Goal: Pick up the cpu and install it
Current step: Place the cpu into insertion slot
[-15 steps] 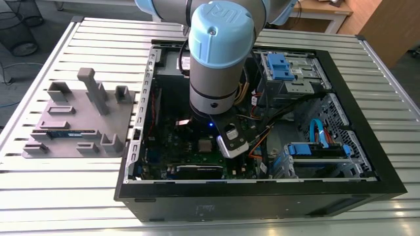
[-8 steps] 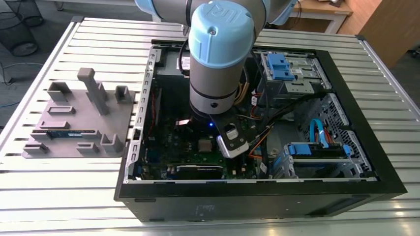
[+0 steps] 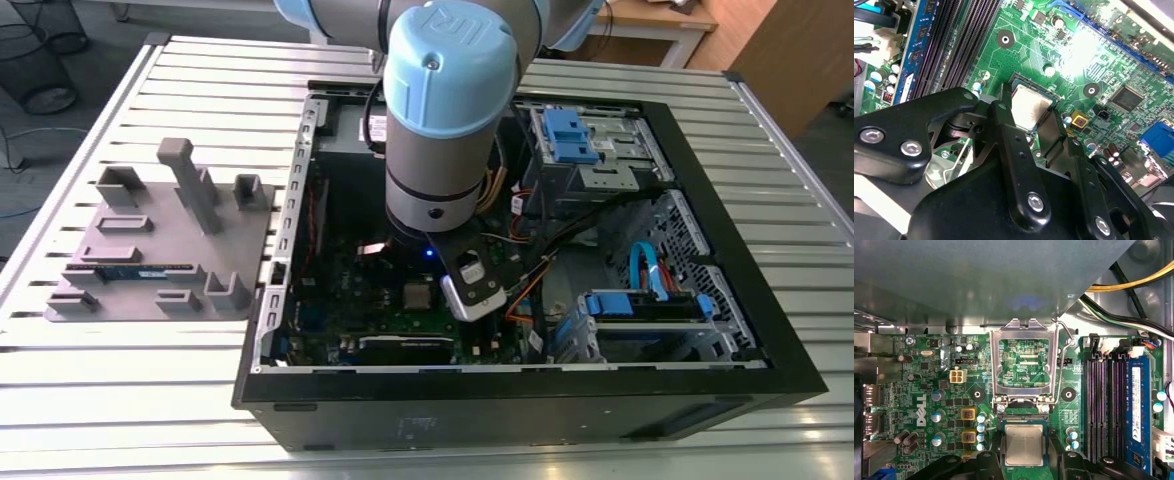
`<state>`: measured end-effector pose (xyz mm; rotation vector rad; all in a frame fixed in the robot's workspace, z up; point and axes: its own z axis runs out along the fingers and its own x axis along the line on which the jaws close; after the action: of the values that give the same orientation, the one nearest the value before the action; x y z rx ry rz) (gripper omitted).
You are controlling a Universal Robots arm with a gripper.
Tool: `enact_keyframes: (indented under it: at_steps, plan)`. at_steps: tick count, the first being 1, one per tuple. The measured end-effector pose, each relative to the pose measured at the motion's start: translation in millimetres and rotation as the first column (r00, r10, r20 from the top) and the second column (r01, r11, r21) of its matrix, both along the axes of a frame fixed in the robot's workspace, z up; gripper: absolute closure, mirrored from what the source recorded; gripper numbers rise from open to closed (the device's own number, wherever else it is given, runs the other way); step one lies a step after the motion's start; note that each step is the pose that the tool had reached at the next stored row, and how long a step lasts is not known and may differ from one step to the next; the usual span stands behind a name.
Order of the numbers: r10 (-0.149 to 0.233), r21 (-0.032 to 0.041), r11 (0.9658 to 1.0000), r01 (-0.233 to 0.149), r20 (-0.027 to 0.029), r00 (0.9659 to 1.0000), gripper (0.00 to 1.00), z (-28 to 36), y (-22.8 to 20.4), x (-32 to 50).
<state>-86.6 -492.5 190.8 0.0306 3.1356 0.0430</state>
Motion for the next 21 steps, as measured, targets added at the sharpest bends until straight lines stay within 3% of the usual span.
enact_keyframes:
  at_steps: [8,11,21]
  plan:
    - [0.0,0.0045,1.0,0.0,-0.0001,1.0,0.55,0.9,-0.1,-0.1]
    - [0.0,0.0233,0.9997,0.0,0.0,1.0,0.55,0.9,-0.2,0.0]
    - [0.0,0.0243,0.9997,0.0,-0.0001,1.0,0.55,0.4,-0.4,0.0]
